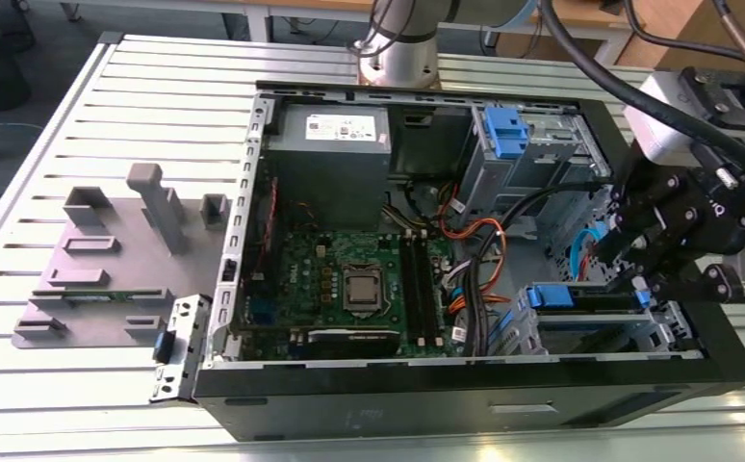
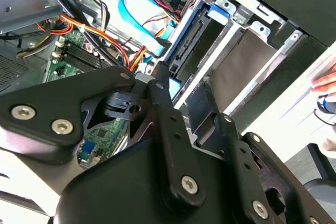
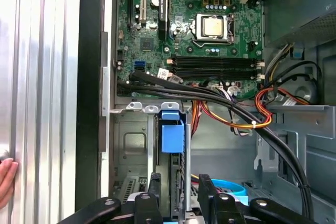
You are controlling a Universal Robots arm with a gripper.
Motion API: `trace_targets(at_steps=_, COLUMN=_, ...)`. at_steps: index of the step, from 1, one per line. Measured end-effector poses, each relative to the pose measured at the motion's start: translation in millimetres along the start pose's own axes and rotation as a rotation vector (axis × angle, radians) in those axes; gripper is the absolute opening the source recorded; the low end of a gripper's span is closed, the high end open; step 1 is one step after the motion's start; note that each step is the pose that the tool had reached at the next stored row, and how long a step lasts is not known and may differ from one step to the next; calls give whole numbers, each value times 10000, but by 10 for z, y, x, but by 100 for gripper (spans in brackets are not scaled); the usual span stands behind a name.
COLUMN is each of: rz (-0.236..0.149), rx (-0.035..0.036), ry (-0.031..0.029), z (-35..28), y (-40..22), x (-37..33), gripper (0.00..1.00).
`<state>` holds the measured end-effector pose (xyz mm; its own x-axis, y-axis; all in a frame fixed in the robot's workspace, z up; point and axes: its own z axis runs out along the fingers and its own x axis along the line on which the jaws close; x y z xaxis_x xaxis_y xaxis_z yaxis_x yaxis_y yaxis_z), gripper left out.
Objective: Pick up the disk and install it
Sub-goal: 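Insert the first disk wire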
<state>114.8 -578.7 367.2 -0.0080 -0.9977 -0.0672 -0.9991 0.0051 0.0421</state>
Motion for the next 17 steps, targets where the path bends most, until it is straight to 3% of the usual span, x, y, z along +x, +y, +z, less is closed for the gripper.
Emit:
trace_targets(at_steps=9, rz=1, rx=3, ry=1, z=9, y=-5, x=-129, gripper=42)
trace_targets(at_steps=10, rz=2, rx=3, ry=1, z=22, y=-67, x=-156, gripper=42)
trace_targets(at_steps=13, rz=8, rx=3, ry=-1, z=44, y=-109, x=-157, gripper=42)
trace_targets(at_steps=17, rz=24, rx=5, ry=2, z=93, y=-119, x=-154, gripper=42)
